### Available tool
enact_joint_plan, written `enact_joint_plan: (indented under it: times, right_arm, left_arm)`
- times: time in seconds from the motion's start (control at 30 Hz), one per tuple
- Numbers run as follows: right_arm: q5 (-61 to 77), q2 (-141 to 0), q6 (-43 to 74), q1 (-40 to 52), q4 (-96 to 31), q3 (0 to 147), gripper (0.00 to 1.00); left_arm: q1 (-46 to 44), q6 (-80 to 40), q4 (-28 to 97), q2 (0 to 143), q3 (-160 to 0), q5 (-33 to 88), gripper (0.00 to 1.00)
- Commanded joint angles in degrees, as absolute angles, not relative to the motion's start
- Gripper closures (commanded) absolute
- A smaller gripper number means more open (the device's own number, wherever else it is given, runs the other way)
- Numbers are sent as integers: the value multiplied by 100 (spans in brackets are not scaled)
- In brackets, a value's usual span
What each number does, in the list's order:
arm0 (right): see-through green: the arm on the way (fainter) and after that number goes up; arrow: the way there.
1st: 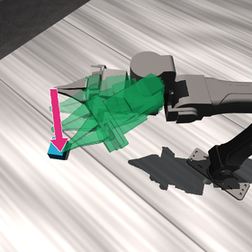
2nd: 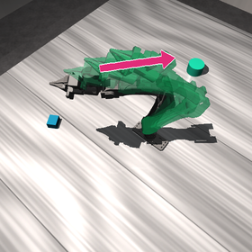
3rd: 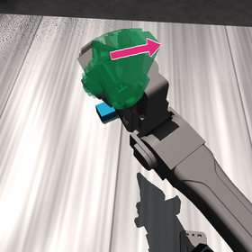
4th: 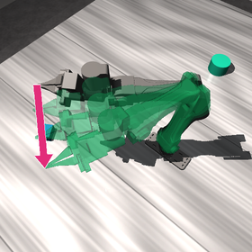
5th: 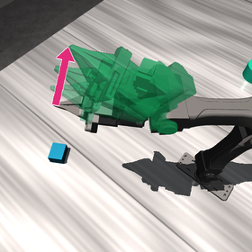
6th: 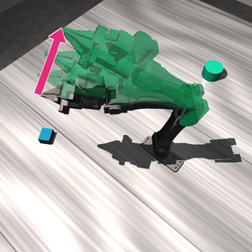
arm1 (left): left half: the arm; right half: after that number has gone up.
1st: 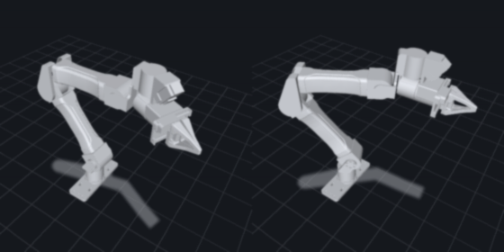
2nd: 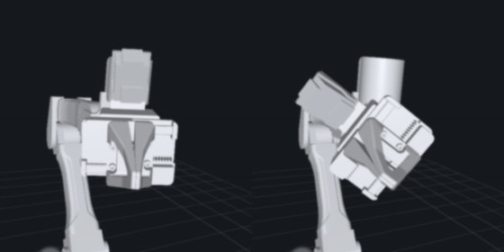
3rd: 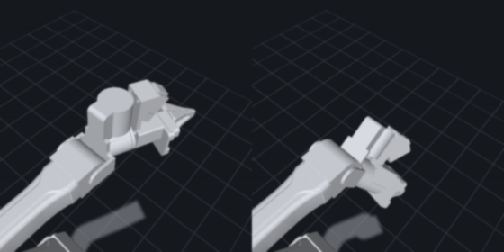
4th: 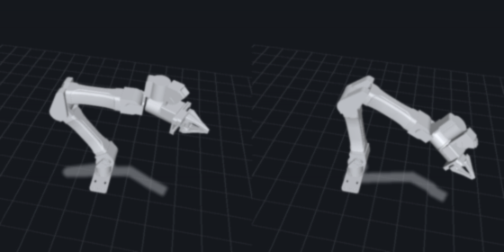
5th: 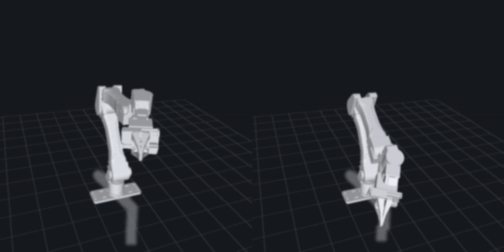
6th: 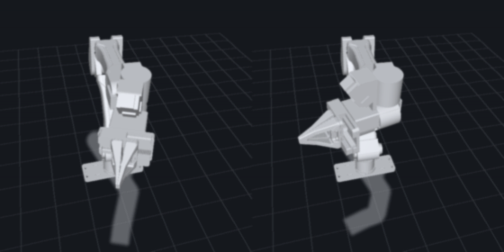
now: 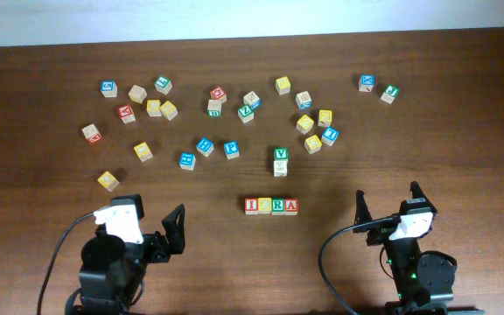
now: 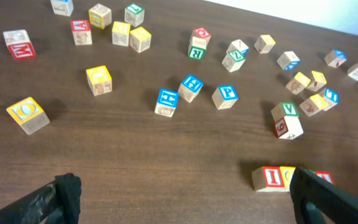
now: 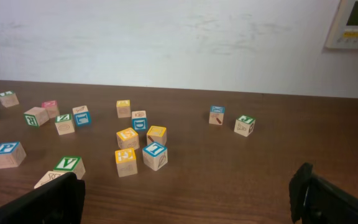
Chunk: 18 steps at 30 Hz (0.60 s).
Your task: Spell out ICRA
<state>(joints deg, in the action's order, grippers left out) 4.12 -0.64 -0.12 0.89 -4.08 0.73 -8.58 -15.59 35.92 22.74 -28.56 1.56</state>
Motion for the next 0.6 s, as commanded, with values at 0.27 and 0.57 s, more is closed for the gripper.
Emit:
enact_joint_plan:
  times: [0.27,0.57]
  right_arm:
    - [386,-25,23,102,-425,32,2]
    - [386,-25,25,102,-425,32,2]
  left_arm:
    - [-578,-1444,2049,1105,-1466,475,1]
    - [-541,-1313,1404,539,-941,327,1]
